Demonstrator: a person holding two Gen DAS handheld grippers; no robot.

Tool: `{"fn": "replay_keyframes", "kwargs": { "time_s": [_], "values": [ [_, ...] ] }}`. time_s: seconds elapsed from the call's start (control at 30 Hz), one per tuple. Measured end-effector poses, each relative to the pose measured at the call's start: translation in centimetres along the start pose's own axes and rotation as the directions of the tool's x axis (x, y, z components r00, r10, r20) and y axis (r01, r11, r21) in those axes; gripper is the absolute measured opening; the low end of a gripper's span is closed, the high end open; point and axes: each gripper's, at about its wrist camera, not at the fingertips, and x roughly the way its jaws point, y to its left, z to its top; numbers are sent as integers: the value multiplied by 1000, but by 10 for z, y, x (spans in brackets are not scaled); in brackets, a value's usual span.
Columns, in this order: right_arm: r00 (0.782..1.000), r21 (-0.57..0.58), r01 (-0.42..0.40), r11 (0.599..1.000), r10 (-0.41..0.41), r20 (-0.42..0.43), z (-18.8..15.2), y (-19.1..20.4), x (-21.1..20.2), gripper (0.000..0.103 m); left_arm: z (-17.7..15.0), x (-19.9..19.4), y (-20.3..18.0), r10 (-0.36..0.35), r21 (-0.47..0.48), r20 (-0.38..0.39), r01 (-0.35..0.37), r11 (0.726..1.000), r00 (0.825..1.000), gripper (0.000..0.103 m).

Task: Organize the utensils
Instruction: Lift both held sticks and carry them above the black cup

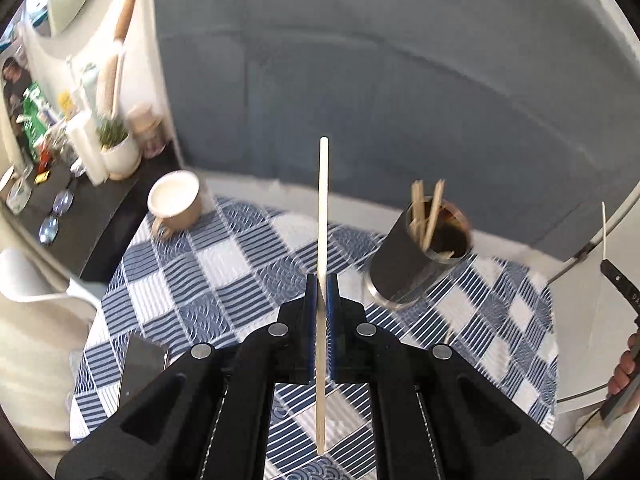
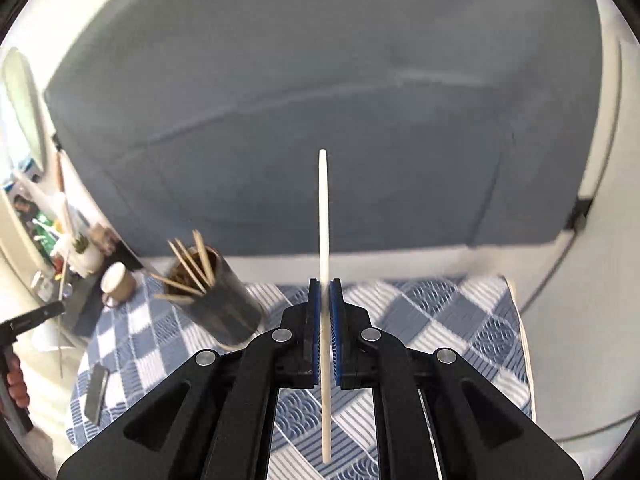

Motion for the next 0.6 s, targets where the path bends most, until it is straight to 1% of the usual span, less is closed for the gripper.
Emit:
{"fn": "replay_keyframes", "kwargs": {
  "time_s": [0.17,0.2,0.23,0.33,0.4,0.53,0.6],
  "values": [
    [996,-43,-58,997,61,68,22,20,-11,5,29,-11,-24,-33,29,51,31,999,998,5],
    [994,-53,-75,996,79,79,27,25,-11,5,33,-12,-28,-49,32,57,47,998,997,5],
    [992,-61,-92,994,97,85,31,30,-11,5,40,-14,-33,-73,35,64,71,997,995,5],
    [986,-91,-124,988,134,103,41,46,-8,5,54,-17,-43,-113,52,81,109,993,990,5],
    [981,-118,-142,983,156,114,47,56,-6,5,62,-16,-51,-123,67,97,117,991,988,5],
    [970,-164,-189,968,210,120,58,78,7,5,78,-7,-64,-185,99,115,174,980,976,5],
    [968,-178,-196,964,219,119,63,87,16,5,83,-3,-68,-222,118,126,208,971,967,5]
  ]
}}
